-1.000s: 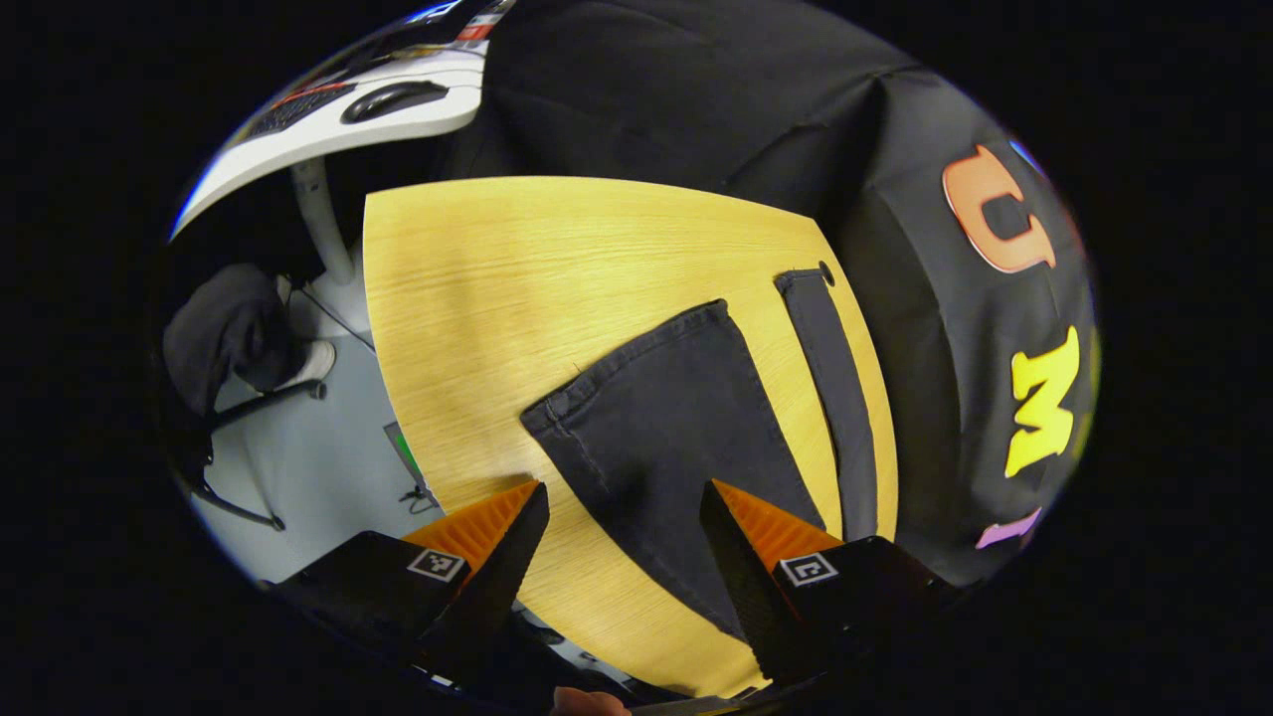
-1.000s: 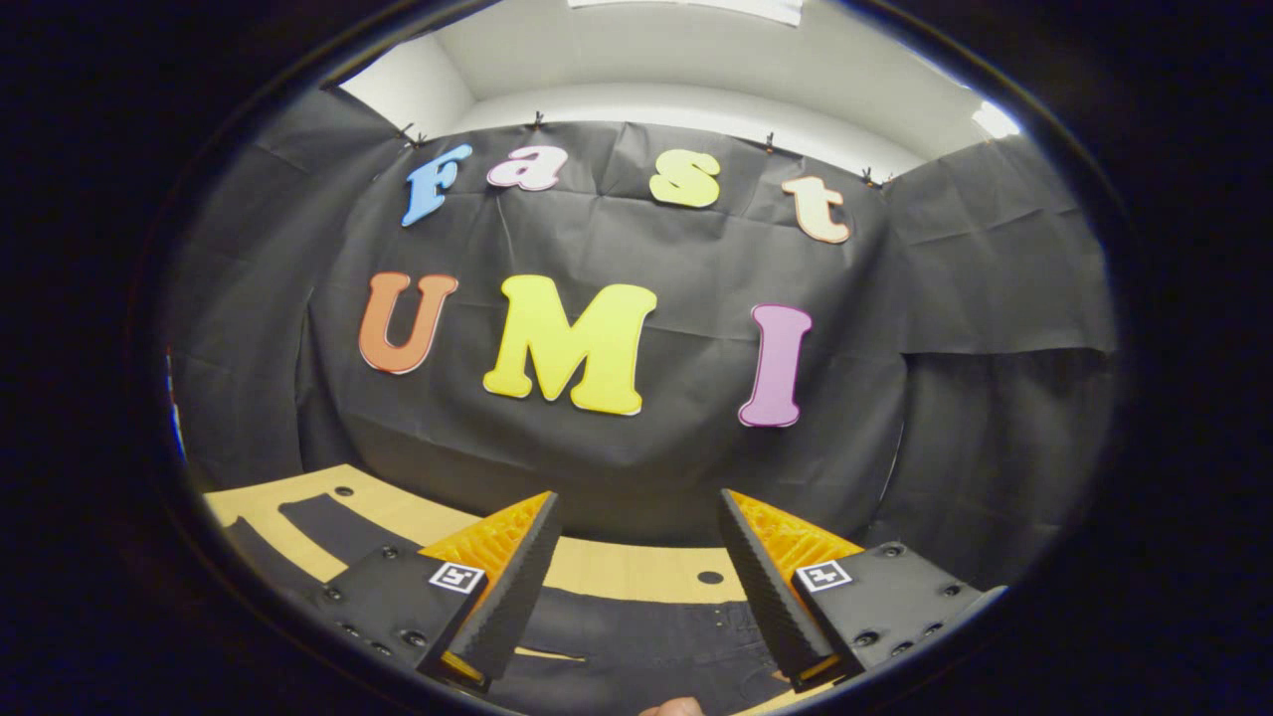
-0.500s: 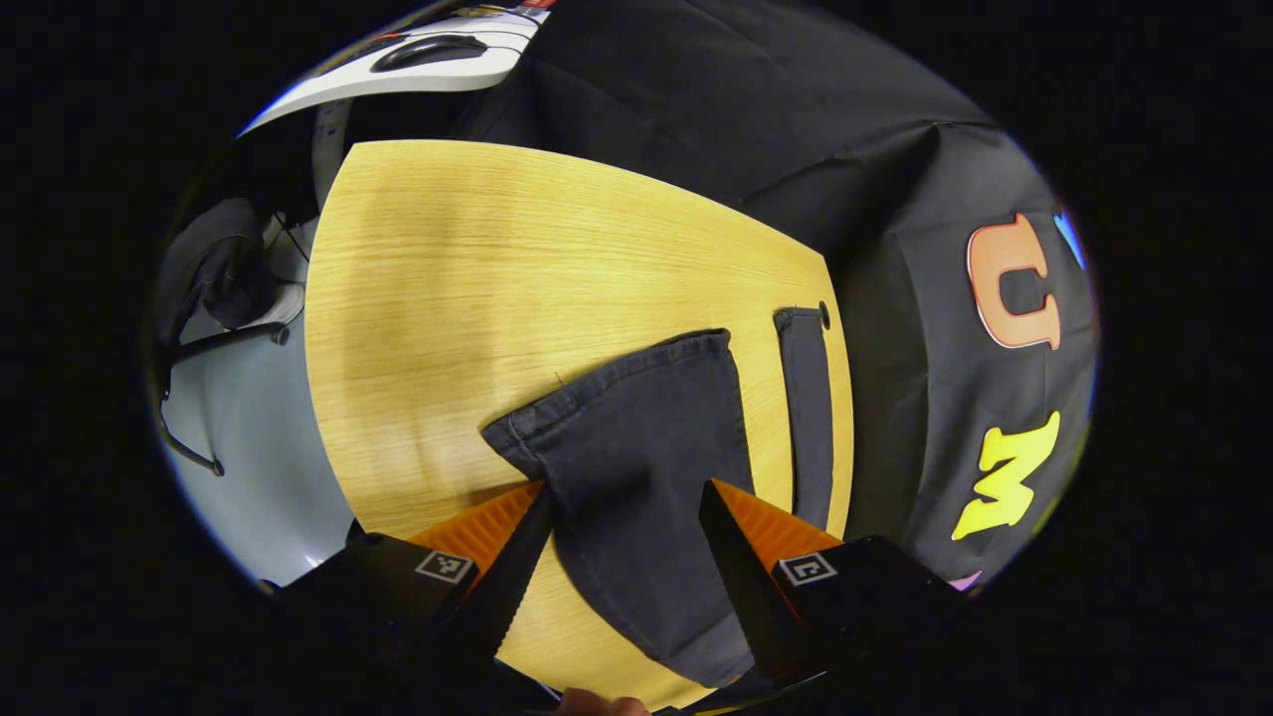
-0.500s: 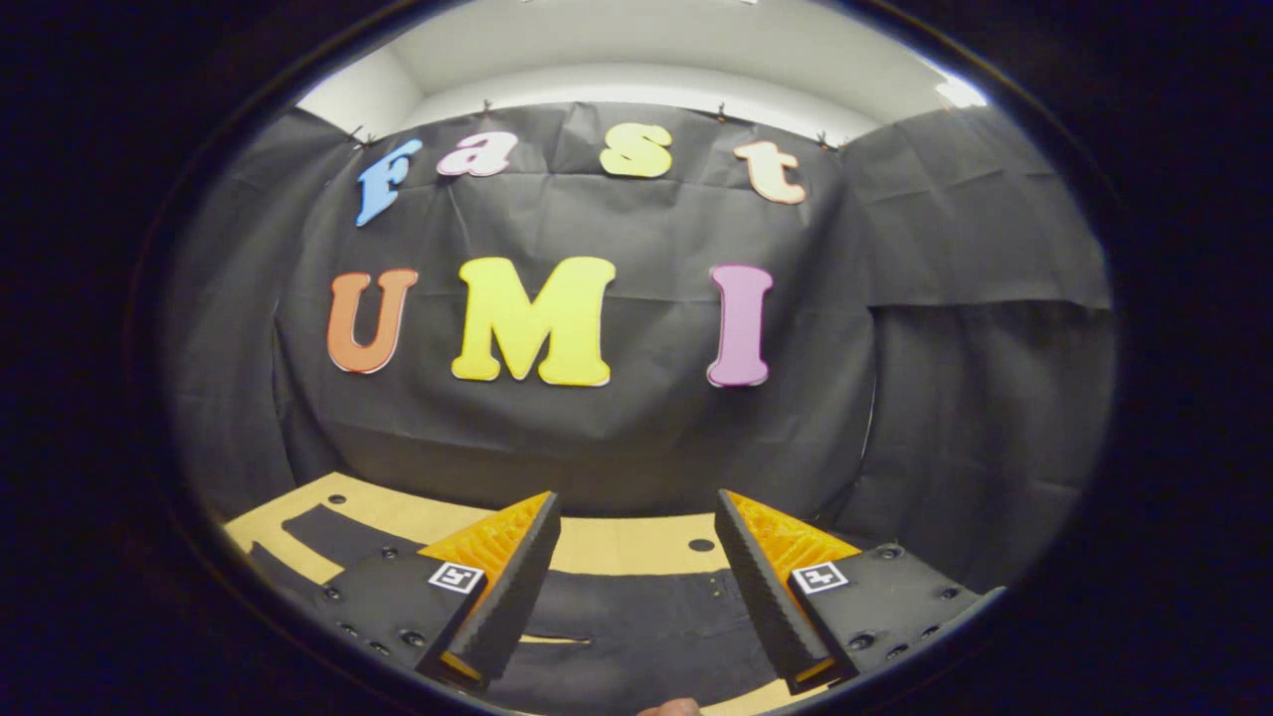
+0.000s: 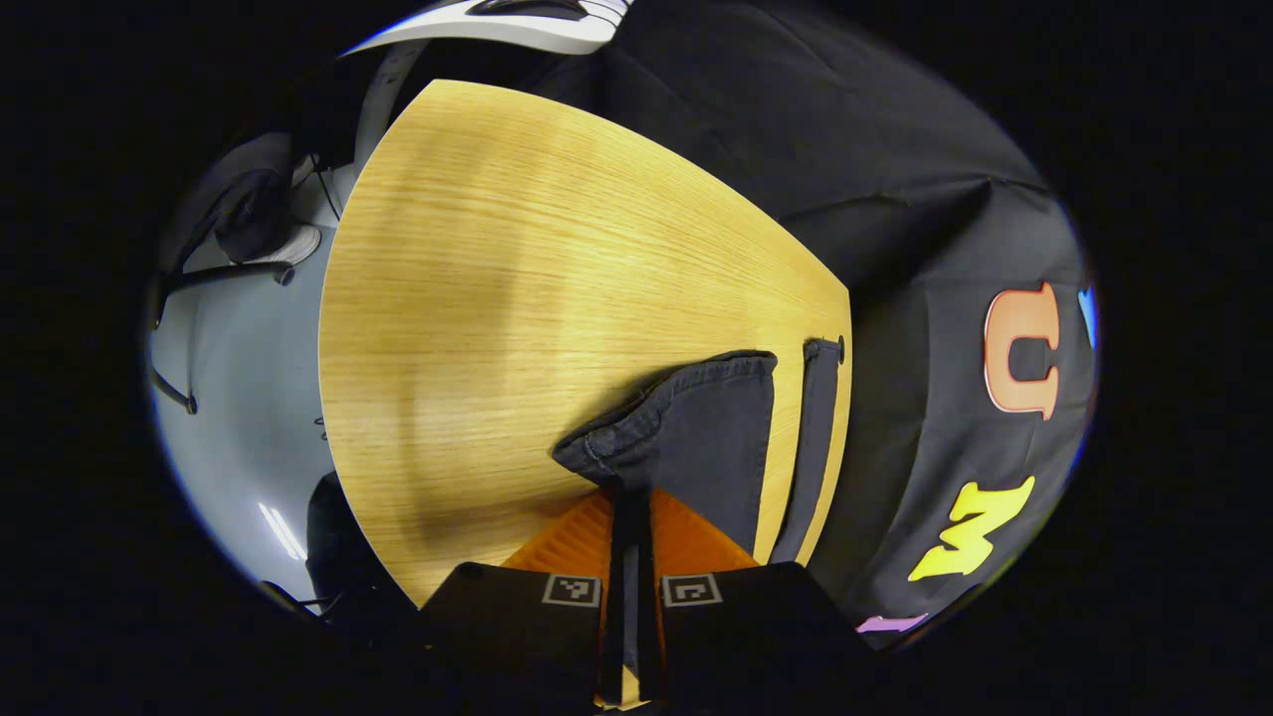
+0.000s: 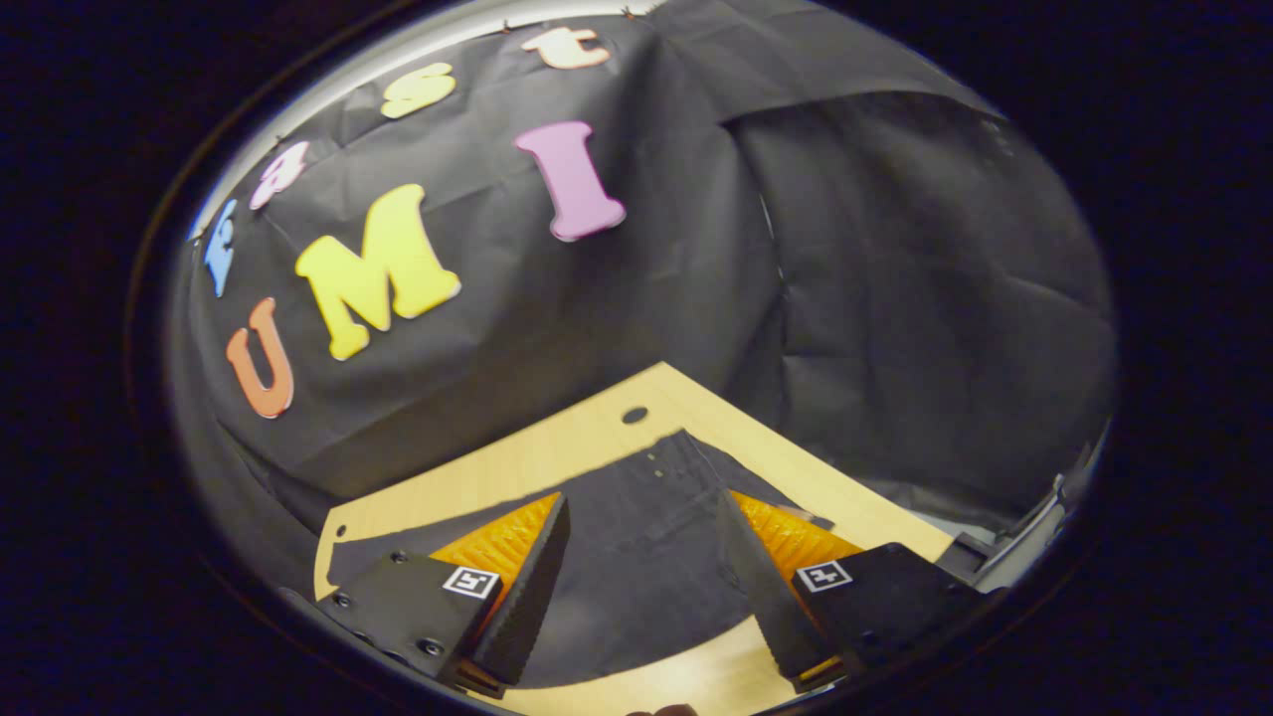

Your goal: Grasp the waist and the cuffs of the jeans and fold them to make the two legs overlap; first hold the waist and fold one-third of the jeans toward the cuffs, then hold the cuffs and fold the remaining one-third in the same direction to finish folding.

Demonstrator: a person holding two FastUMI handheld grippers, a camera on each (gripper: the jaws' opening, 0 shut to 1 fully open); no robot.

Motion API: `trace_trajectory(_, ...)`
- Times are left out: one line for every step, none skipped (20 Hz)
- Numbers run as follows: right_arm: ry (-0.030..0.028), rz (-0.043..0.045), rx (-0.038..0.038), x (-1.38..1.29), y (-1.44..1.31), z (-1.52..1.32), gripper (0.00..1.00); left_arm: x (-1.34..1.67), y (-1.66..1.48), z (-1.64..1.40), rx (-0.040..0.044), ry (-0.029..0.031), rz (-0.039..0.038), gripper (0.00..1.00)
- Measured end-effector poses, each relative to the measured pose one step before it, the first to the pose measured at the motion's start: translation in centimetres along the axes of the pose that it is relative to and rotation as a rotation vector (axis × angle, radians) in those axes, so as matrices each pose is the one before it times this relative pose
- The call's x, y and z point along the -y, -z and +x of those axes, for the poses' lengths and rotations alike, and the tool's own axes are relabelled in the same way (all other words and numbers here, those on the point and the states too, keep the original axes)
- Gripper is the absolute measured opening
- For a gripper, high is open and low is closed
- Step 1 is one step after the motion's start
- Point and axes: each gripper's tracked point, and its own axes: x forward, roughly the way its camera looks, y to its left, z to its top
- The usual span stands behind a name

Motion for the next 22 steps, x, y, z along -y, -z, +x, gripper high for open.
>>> trace_trajectory(0.02661,0.04336,-0.07354,1.759,1.211,1.150,0.93,0.025,0.023,-0.040,-0.00005,-0.00229,0.00832,0.07)
trace_trajectory(0.01052,0.04957,-0.06618,1.769,1.074,0.801,0.92,-0.093,-0.024,0.108,-0.00025,-0.00356,0.00994,0.06)
trace_trajectory(0.01878,0.05148,-0.04491,1.714,0.711,1.130,0.85,-0.017,-0.020,-0.052,-0.00092,-0.00217,0.00454,0.05)
trace_trajectory(0.03747,0.04752,-0.01937,1.958,0.165,0.876,0.93,-0.024,-0.039,0.060,-0.00181,-0.00020,-0.00134,0.04)
trace_trajectory(0.03514,0.03433,-0.02890,1.777,0.471,0.990,0.93,0.015,-0.033,-0.042,-0.00178,0.00171,-0.00435,0.04)
trace_trajectory(0.03053,0.03557,-0.05143,1.707,0.720,1.109,0.93,-0.005,0.026,-0.048,0.00000,0.00142,-0.00356,0.04)
trace_trajectory(0.01903,0.04155,-0.05189,1.145,0.916,0.974,0.93,-0.002,0.048,-0.028,-0.00010,0.00074,-0.00226,0.04)
trace_trajectory(0.00737,0.04658,-0.04478,0.446,0.533,1.027,0.93,-0.016,-0.060,0.024,-0.00059,0.00069,0.00037,0.04)
trace_trajectory(0.00629,0.04943,-0.02804,0.374,0.244,1.091,0.93,-0.001,0.064,0.008,-0.00298,0.00153,0.00241,0.04)
trace_trajectory(-0.00841,0.04754,-0.00400,-0.054,0.076,0.834,0.93,-0.031,-0.023,-0.036,-0.00273,0.00324,-0.00016,0.04)
trace_trajectory(-0.00003,0.03063,-0.00065,-0.069,-0.043,0.878,0.93,0.021,0.007,-0.019,-0.00208,0.00193,-0.00863,0.04)
trace_trajectory(0.00813,0.01171,-0.00556,0.216,0.096,0.562,0.85,0.048,0.008,-0.047,-0.00032,0.00113,-0.01040,0.04)
trace_trajectory(-0.01114,0.00242,0.00228,-0.243,-0.220,0.171,0.84,-0.022,-0.009,0.049,-0.00056,-0.00096,-0.00476,0.04)
trace_trajectory(-0.00718,0.00246,-0.00376,-0.428,-0.206,0.289,0.86,-0.003,-0.027,0.040,-0.00066,-0.00258,0.00381,0.04)
trace_trajectory(-0.00822,0.00206,-0.00452,-0.343,-0.153,0.214,0.91,-0.018,-0.040,-0.041,-0.00014,-0.00387,0.00698,0.04)
trace_trajectory(-0.00230,0.00054,0.00046,-0.154,-0.218,0.128,0.84,-0.059,-0.026,0.012,-0.00028,-0.00240,0.00554,0.04)
trace_trajectory(-0.00935,0.00232,-0.00039,-0.223,-0.110,0.404,0.84,0.021,0.032,0.031,-0.00078,-0.00181,-0.00085,0.04)
trace_trajectory(-0.00230,0.01438,0.00345,-0.118,-0.038,0.203,0.87,0.082,-0.046,-0.009,-0.00137,-0.00018,-0.00458,0.04)
trace_trajectory(0.00697,0.01770,0.00075,0.251,0.011,0.329,0.89,0.047,0.005,-0.003,-0.00039,0.00039,-0.00592,0.04)
trace_trajectory(0.01157,0.01466,0.00262,0.587,-0.135,0.243,0.74,-0.052,0.026,-0.068,-0.00002,0.00044,-0.00313,0.04)
trace_trajectory(-0.00674,0.01816,-0.00115,0.258,-0.011,0.122,0.59,0.007,-0.007,-0.005,0.00020,0.00050,-0.00008,0.04)
trace_trajectory(0.00523,0.00880,-0.00874,0.196,0.278,0.105,0.44,-0.030,-0.024,-0.003,0.00088,0.00022,-0.00145,0.04)
